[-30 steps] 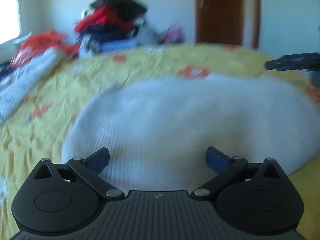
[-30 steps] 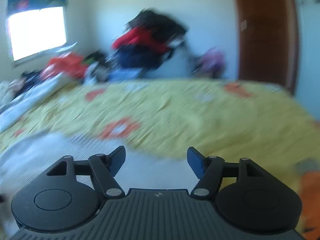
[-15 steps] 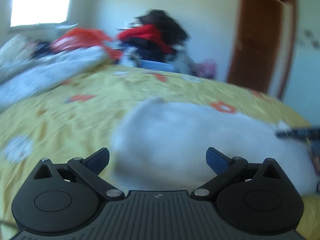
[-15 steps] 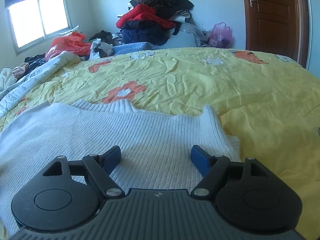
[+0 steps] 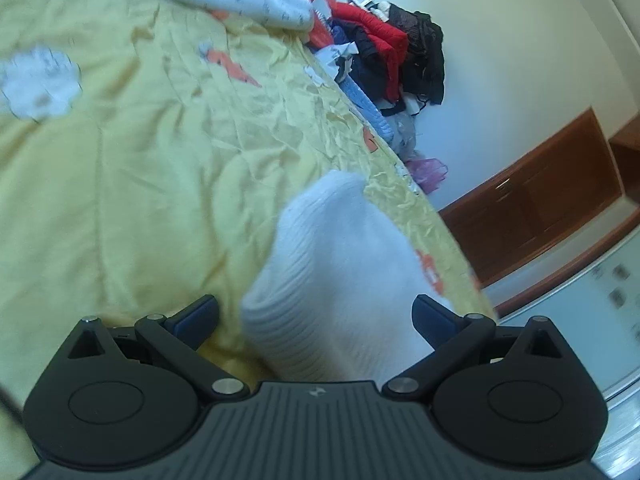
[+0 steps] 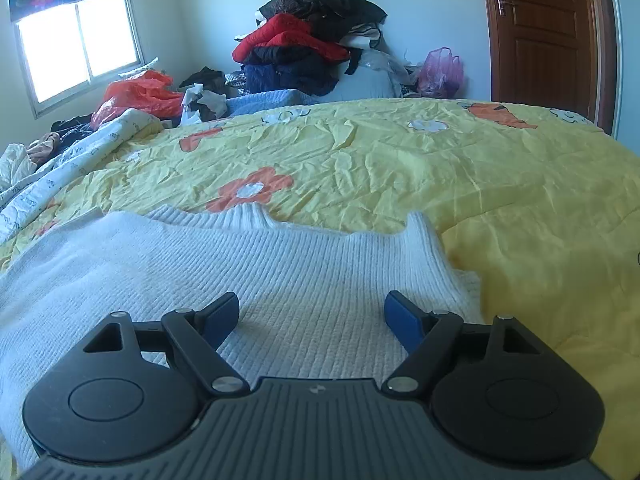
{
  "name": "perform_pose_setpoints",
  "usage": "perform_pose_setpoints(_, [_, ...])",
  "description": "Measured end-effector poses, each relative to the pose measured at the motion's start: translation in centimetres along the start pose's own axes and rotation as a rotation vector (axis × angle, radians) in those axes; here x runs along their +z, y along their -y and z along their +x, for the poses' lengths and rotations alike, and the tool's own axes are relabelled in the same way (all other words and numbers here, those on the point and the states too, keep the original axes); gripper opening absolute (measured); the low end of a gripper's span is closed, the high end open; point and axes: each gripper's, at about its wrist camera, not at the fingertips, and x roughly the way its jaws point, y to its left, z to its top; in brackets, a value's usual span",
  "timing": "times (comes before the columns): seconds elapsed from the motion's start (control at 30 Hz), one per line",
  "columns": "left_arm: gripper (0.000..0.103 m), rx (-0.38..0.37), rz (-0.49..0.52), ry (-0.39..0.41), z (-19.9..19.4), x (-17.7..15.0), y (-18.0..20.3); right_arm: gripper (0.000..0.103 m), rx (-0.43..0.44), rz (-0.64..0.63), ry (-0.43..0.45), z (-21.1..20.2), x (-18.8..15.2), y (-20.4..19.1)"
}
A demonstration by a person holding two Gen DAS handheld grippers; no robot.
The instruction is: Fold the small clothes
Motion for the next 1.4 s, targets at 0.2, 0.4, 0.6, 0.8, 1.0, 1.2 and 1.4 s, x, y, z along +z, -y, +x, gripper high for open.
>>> perform_pose_setpoints(0.2, [0.088, 0.021, -0.003, -0.001, 1.7, -0.2, 1.1, 0.082, 0.004, 0.006, 0.004, 0.0, 0.0, 0.0])
perform_pose_setpoints(0.4, [0.032, 0.193, 0.182, 0.002, 2.1, -0.8, 3.3, 0.082, 0.003, 0.008, 0.005, 0.0, 0.0, 0.0])
perform_pose_setpoints(0.6, [0.029, 0.306, 0.710, 0.152, 1.0, -5.7, 10.6, 0.085, -0.040, 0.111, -0.014, -0.7, 2.9, -1.5])
perform_pose_setpoints(0.8, [0.029, 0.319, 1.037, 0.216, 2.2, -11.7, 13.7, 0.098, 0.484, 0.319, -0.252, 4.1, 6.0, -8.0])
perform_pose_setpoints(1.0, [0.029, 0.361, 1.151, 0.233, 2.7, -13.1, 13.5, 0.098, 0.579, 0.240, -0.400, 9.3, 6.8, -16.5])
perform_pose_setpoints(1.2, [0.029, 0.367, 1.181, 0.239, 3.5, -13.5, 13.8, 0.086, 0.525, 0.056, -0.454, 12.1, 8.5, -23.2])
perform_pose_setpoints(1.4, [0.029, 0.360, 1.173, 0.229, 3.2, -13.3, 14.0, 0.032, 0.490, -0.220, -0.399, 12.0, 7.9, -24.4])
